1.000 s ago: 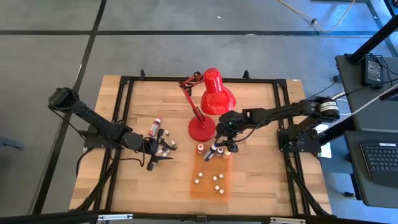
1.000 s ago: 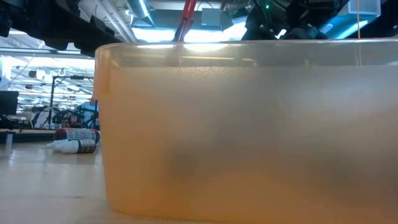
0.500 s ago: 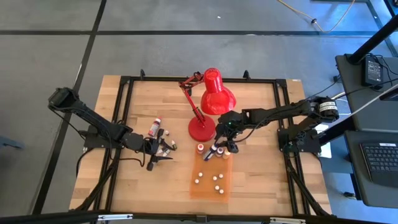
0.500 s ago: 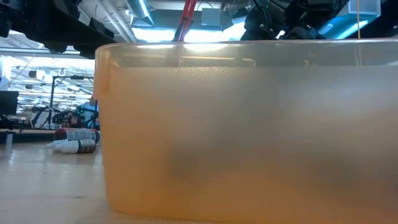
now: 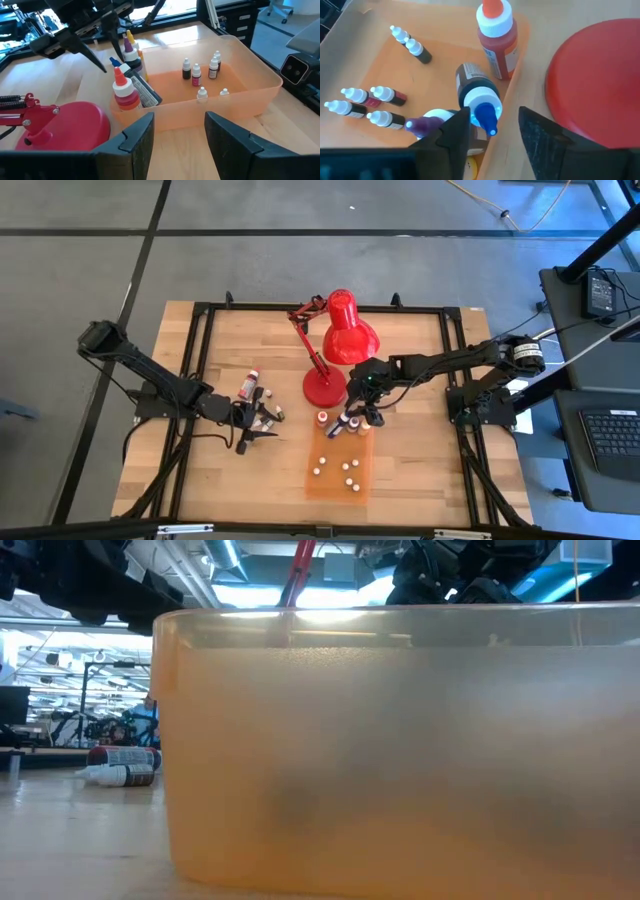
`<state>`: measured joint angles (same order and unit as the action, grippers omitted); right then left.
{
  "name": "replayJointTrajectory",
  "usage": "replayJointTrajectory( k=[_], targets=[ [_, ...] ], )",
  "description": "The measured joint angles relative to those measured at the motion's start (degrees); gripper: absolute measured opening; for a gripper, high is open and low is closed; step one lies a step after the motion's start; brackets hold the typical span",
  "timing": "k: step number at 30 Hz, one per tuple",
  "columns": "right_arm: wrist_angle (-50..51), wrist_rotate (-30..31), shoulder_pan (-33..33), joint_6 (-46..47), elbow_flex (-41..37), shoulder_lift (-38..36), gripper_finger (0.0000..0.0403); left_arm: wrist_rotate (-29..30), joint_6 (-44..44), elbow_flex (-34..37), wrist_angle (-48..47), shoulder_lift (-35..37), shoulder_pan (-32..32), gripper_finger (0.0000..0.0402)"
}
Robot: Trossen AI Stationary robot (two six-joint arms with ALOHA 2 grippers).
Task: Pick & Place food coloring
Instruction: Adjust the large blue food coloring bottle in the orange bin
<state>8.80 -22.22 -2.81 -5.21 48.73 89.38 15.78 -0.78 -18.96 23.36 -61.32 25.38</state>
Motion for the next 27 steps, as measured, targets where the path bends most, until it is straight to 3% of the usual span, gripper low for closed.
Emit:
replayJointTrajectory(
  k=[7, 27],
  targets=[
    [0.3, 0.0, 0.0, 0.0, 0.0, 0.0, 0.0115, 0.0, 0.0, 0.0, -0.2, 0.0, 0.0, 0.017],
    [-0.6, 0.0, 0.0, -2.8, 0.0, 0.0, 0.0053, 0.0, 0.0, 0.0, -0.9, 0.0, 0.0, 0.017]
  ],
)
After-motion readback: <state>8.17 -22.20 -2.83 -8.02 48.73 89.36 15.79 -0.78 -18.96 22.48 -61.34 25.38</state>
